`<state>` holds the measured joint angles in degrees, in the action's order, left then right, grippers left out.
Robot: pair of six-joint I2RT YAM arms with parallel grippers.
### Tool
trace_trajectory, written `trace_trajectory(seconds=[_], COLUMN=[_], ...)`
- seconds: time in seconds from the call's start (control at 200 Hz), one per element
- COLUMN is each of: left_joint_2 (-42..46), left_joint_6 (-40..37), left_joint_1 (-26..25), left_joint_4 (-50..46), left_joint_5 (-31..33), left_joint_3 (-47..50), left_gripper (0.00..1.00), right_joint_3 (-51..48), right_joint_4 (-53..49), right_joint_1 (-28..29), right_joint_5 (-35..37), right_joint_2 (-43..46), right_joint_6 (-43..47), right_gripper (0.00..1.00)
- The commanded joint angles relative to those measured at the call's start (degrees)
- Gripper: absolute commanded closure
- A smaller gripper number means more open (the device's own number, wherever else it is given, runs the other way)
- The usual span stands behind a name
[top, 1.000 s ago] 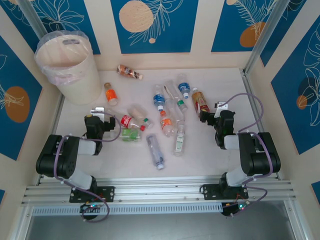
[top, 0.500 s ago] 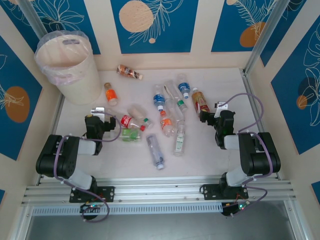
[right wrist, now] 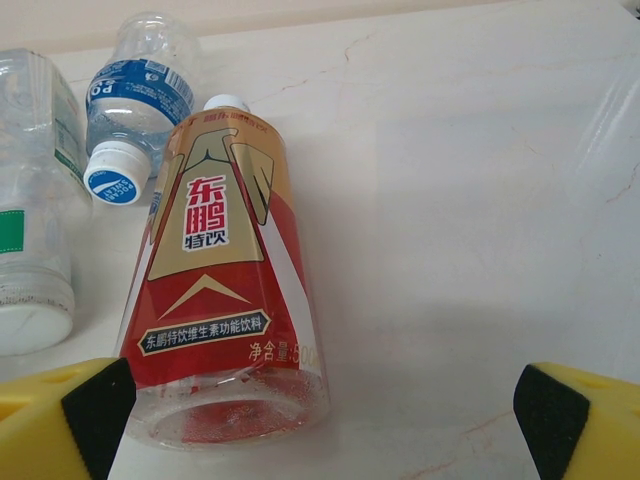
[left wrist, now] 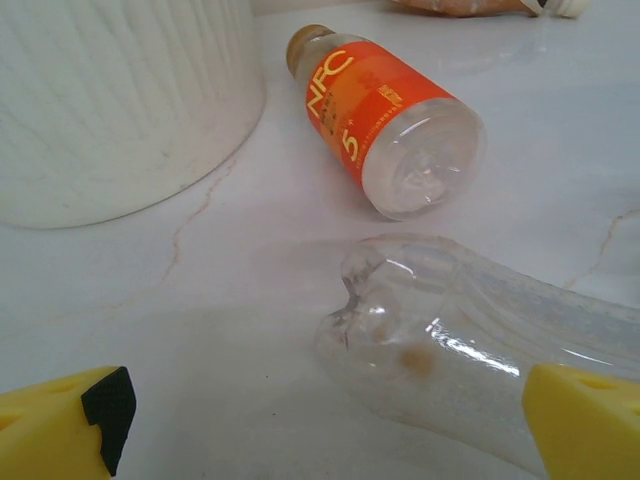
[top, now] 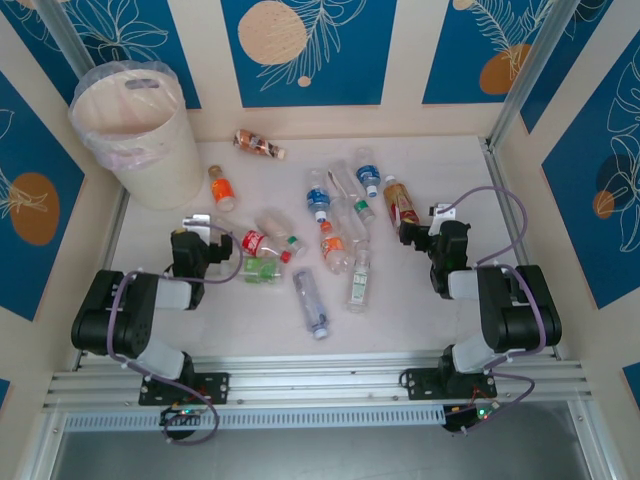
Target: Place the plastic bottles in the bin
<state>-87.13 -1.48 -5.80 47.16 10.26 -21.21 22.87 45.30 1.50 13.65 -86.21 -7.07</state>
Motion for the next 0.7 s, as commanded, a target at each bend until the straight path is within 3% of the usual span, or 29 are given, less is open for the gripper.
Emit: trace_trajectory(seconds=[0.0,0.13,0.345,0.495,0.695], left_joint_2=[6.17,14.46,26.21,30.62,31.29], left_joint_6=[-1.03,4.1,19.18,30.0,36.91], left_joint_1=[0.32,-0.55,-1.68,-1.75,-1.68], left_joint_4=[-8.7,-22.42,-34.86,-49.2,-59.23], left_joint_5=[-2.22,3.27,9.98,5.69,-7.85], left_joint_3=[-3.53,-6.97,-8.31,-11.96,-15.32], left_gripper=[0.0,0.0,0.0,0.0,0.0], right_joint_3=[-0.43,2.28,10.86,15.64,18.01], right_joint_4=[-2.52,-13.78,-34.49,-49.62,-71.21], right_joint_1=[0.25,0.26,0.52,2.57,14.9], right_joint_5=[-0.64,-0.22,-0.25,-9.51,-6.66], right_joint_2=[6.39,13.32,17.74,17.48,17.96], right_joint_6=[0.08,-2.4,-13.99,-22.04,-35.56], right_gripper=[0.01,0.0,0.01,0.01,0.01])
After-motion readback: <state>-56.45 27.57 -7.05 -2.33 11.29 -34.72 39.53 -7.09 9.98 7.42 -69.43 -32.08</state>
